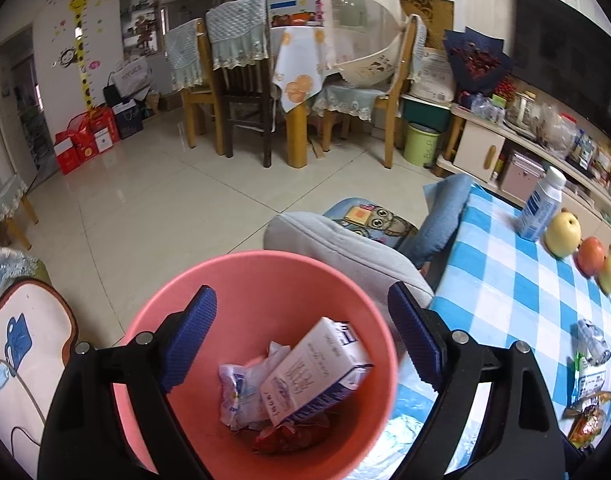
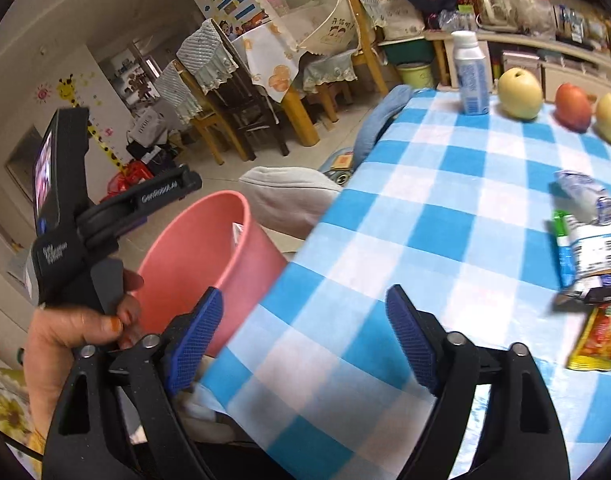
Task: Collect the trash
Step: 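Move both tools back over the table toward the remaining snack packets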
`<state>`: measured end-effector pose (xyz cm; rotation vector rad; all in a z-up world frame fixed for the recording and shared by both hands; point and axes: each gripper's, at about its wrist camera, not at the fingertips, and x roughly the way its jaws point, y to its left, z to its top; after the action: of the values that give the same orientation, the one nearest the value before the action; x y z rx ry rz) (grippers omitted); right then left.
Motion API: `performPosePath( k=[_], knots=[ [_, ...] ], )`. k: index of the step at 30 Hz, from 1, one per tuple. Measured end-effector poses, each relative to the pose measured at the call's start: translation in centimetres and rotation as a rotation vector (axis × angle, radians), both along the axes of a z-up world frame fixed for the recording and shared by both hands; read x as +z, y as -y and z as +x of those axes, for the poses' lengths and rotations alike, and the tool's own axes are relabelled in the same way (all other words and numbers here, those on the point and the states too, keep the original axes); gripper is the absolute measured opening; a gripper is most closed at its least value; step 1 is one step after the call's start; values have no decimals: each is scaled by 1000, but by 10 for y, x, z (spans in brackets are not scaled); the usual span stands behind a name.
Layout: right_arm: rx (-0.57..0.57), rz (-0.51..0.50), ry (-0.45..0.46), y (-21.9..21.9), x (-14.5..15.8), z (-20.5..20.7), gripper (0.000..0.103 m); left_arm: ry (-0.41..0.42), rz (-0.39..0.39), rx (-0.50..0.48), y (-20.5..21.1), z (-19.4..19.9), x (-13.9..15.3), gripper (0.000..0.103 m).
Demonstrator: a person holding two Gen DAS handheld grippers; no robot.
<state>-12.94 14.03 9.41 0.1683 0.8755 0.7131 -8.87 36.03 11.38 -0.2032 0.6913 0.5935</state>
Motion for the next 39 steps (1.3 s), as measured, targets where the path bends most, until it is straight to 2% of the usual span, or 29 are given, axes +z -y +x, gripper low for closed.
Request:
performPosePath(
  k=[13,39],
  knots=[
    [8,-81,79,32,-3,-20,91,-23,57,-98,48,16,1,88],
    [-79,-2,68,120,-9,-17,92,-83,209,-319,140,47,-13,88]
  ],
)
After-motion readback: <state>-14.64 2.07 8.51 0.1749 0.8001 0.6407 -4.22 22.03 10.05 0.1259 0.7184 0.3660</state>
